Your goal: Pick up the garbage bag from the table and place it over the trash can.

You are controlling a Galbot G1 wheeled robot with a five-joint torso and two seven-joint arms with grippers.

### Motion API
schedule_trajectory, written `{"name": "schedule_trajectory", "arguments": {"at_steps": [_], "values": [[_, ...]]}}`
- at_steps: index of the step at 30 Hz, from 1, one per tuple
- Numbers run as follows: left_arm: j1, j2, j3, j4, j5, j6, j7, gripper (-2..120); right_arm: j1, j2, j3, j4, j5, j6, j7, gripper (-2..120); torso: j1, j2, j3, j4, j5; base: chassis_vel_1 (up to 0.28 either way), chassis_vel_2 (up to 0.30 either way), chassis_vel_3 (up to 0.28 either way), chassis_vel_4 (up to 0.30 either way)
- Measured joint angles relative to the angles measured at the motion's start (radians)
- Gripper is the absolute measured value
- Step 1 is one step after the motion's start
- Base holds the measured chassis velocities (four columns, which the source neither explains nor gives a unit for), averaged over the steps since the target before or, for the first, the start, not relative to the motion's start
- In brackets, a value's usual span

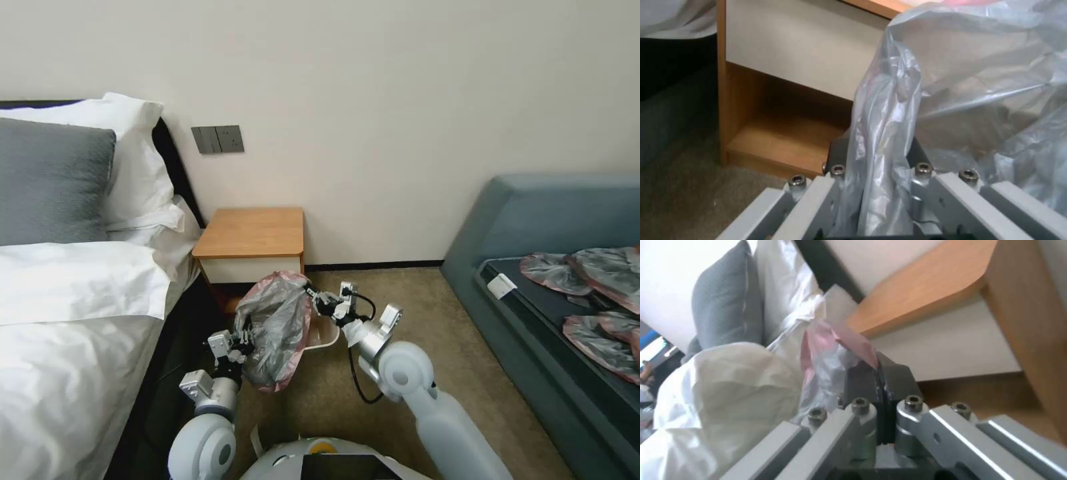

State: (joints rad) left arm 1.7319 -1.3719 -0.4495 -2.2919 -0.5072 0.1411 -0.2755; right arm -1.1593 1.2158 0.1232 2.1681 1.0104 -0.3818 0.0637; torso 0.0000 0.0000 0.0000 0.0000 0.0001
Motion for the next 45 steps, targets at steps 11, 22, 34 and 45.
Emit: {"name": "schedule_trajectory", "arguments": {"at_steps": [11,22,34,45], "values": [[0.008,0.001,-0.020,-0.001,-0.028,-0.036,0.077,9,0.157,-0.043,0.017,-0.093,0.111,-0.041,0.095,0,0.000,0.000,0.000,0.0000,0.0000,0.000,0.000,0.000,0.000],[0.008,0.001,-0.035,-0.004,-0.060,-0.052,0.144,9,0.230,-0.097,0.024,-0.135,0.166,-0.111,0.127,0,0.000,0.000,0.000,0.0001,0.0000,0.000,0.000,0.000,0.000],[-0.010,0.002,-0.050,0.011,-0.082,-0.037,0.113,9,0.166,-0.124,0.071,-0.057,0.195,-0.116,0.131,33,0.000,0.000,0.000,0.0000,0.0000,0.000,0.000,0.000,0.000],[-0.023,0.003,-0.050,0.019,-0.098,-0.026,0.086,9,0.058,-0.143,0.138,0.074,0.204,-0.114,0.129,73,0.000,0.000,0.000,0.0000,-0.0001,0.000,0.000,0.000,0.000]]}}
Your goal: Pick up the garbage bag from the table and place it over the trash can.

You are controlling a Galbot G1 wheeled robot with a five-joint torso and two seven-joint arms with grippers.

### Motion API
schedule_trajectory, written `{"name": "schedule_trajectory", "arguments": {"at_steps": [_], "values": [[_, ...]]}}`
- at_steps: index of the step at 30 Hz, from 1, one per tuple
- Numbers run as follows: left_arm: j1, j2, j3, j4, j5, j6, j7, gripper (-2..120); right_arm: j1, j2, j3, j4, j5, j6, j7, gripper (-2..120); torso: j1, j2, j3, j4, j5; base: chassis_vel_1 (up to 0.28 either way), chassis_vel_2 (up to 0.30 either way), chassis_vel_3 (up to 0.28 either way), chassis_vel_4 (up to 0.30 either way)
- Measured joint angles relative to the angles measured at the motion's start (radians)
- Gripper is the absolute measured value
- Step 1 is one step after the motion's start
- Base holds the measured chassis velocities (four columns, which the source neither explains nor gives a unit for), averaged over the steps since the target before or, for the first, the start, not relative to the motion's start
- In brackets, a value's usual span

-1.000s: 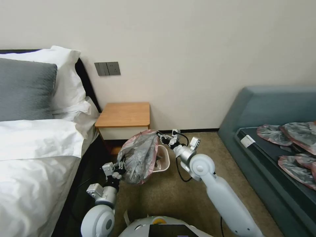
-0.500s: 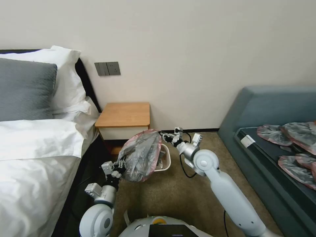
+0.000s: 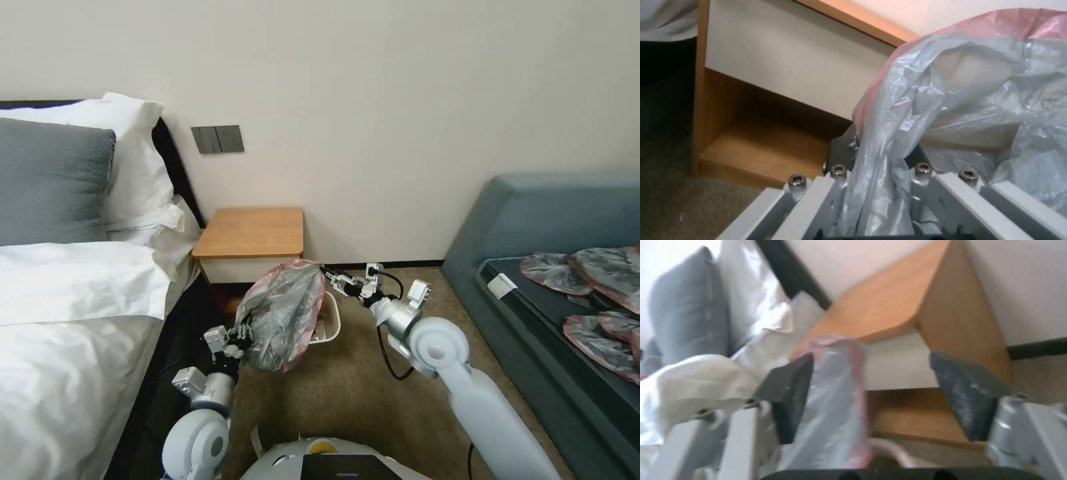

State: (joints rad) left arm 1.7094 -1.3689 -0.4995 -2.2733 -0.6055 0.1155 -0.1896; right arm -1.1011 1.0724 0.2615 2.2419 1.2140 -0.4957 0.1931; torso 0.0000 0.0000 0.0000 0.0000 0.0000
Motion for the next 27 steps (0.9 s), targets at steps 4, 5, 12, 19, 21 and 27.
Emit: {"name": "schedule_trajectory", "arguments": {"at_steps": [4,5,12,19,21,27], "values": [[-0.002,0.000,-0.004,0.004,-0.001,0.001,-0.007,9,-0.034,-0.006,0.007,0.074,0.017,0.000,0.011,86,0.000,0.000,0.000,0.0000,0.0000,0.000,0.000,0.000,0.000],[-0.002,0.000,-0.004,0.005,-0.001,0.001,-0.009,9,-0.041,-0.006,0.007,0.088,0.022,0.000,0.015,90,0.000,0.000,0.000,0.0000,0.0000,0.000,0.000,0.000,0.000],[-0.016,0.002,-0.014,0.005,0.001,0.003,-0.019,9,-0.110,-0.005,-0.046,0.186,0.054,-0.002,0.051,100,0.000,0.000,0.000,0.0000,-0.0001,0.000,0.000,0.000,0.000],[-0.026,0.003,-0.022,-0.010,0.008,0.003,-0.020,9,-0.155,0.010,-0.119,0.197,0.051,-0.005,0.112,100,0.000,0.000,0.000,0.0000,-0.0001,0.000,0.000,0.000,0.000],[-0.026,0.001,-0.022,-0.013,0.012,0.003,-0.020,9,-0.162,0.011,-0.142,0.198,0.036,-0.009,0.123,100,0.000,0.000,0.000,0.0001,-0.0001,0.000,0.000,0.000,0.000],[-0.026,-0.003,-0.021,-0.024,0.025,-0.006,-0.018,9,-0.173,0.008,-0.167,0.193,-0.051,-0.035,0.134,100,0.000,0.000,0.000,0.0001,0.0000,0.000,0.000,0.000,0.000]]}}
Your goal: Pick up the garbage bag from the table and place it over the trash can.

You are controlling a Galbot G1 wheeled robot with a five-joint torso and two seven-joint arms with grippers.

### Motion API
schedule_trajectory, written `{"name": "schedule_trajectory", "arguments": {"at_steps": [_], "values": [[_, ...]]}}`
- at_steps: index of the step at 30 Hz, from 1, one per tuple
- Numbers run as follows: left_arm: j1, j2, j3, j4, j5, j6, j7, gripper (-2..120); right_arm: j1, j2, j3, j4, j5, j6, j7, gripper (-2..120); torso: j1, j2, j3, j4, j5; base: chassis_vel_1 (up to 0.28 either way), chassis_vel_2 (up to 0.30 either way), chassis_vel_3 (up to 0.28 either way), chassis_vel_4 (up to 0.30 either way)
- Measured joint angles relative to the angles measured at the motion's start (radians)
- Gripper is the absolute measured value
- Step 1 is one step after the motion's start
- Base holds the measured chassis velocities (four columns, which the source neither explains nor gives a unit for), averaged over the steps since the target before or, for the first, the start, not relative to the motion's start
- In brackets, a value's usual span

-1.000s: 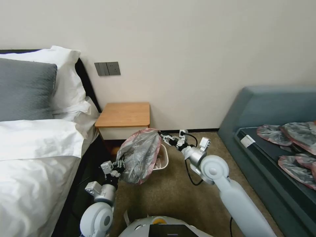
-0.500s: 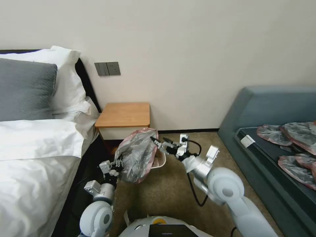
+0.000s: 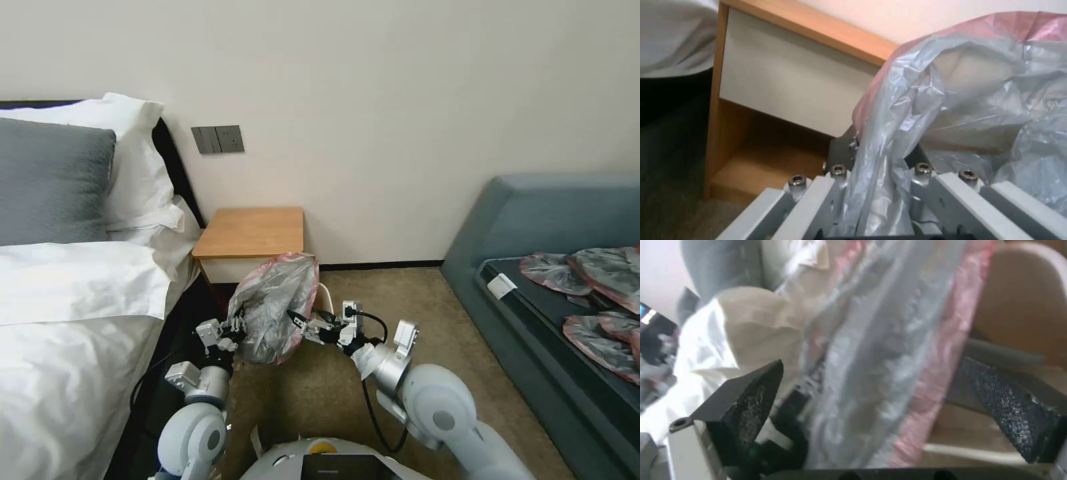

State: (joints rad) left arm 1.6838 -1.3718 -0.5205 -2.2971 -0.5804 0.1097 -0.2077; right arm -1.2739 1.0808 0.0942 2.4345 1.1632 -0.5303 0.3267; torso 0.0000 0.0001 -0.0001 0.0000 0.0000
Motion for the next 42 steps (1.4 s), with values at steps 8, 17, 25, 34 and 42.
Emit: {"name": "schedule_trajectory", "arguments": {"at_steps": [8,17,25,34,42], "values": [[0.003,0.001,0.000,-0.012,0.015,-0.034,0.025,9,-0.016,0.004,0.002,-0.007,-0.028,-0.022,0.017,100,0.000,0.000,0.000,-0.0001,0.0001,0.000,0.000,0.000,0.000],[0.011,0.005,0.002,-0.036,-0.002,-0.026,0.029,9,-0.005,0.019,0.005,-0.034,-0.024,0.003,-0.048,100,0.000,0.000,0.000,0.0000,0.0000,0.000,0.000,0.000,0.000],[0.014,0.007,0.001,-0.053,-0.025,-0.015,0.026,9,0.008,0.026,-0.005,-0.048,-0.025,0.006,-0.069,100,0.000,0.000,0.000,0.0000,0.0000,0.000,0.000,0.000,0.000],[0.014,0.007,0.000,-0.072,-0.078,0.012,0.006,9,0.002,0.041,-0.018,-0.049,-0.054,0.017,-0.119,89,0.000,0.000,0.000,0.0000,0.0000,0.000,0.000,0.000,0.000],[0.014,0.004,0.002,-0.082,-0.129,0.033,-0.022,9,-0.013,0.044,-0.015,-0.045,-0.076,0.021,-0.140,61,0.000,0.000,0.000,-0.0001,0.0000,0.000,0.000,0.000,0.000]]}}
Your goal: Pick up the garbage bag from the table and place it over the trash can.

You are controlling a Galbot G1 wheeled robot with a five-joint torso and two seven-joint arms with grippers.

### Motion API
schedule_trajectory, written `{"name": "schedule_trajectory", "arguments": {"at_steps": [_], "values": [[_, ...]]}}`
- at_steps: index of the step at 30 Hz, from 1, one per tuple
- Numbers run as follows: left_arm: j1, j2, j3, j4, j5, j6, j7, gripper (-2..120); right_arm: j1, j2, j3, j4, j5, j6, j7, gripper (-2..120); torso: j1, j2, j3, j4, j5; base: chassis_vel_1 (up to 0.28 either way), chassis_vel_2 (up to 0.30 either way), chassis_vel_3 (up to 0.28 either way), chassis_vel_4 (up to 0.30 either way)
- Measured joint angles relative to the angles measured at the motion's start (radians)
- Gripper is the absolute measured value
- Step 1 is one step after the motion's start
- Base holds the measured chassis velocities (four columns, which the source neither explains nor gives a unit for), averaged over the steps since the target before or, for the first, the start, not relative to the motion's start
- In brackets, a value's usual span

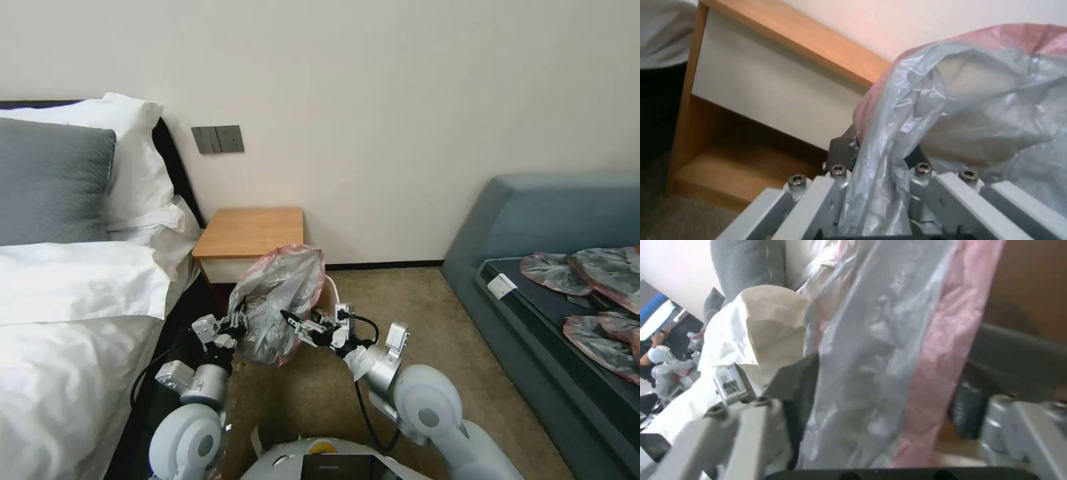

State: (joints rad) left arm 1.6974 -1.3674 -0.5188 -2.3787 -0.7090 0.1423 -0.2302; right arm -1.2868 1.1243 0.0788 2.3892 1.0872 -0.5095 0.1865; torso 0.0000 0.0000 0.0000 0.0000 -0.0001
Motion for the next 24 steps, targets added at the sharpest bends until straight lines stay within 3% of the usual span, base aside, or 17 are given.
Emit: {"name": "schedule_trajectory", "arguments": {"at_steps": [15,17,24], "values": [[-0.010,-0.003,0.001,-0.010,-0.068,0.027,-0.052,9,-0.010,0.008,0.001,0.007,-0.026,0.003,-0.020,12,0.000,0.000,0.000,0.0000,0.0001,0.000,0.000,0.000,0.000],[-0.013,-0.003,0.001,-0.003,-0.065,0.029,-0.058,9,-0.012,0.009,0.004,0.012,-0.026,0.003,-0.020,1,0.000,0.000,0.000,0.0001,0.0001,0.000,0.000,0.000,0.000],[-0.021,0.001,-0.003,0.015,-0.059,0.030,-0.069,9,-0.021,0.011,0.039,0.028,-0.024,0.004,-0.020,0,0.000,0.000,0.000,0.0000,0.0000,0.000,0.000,0.000,0.000]]}}
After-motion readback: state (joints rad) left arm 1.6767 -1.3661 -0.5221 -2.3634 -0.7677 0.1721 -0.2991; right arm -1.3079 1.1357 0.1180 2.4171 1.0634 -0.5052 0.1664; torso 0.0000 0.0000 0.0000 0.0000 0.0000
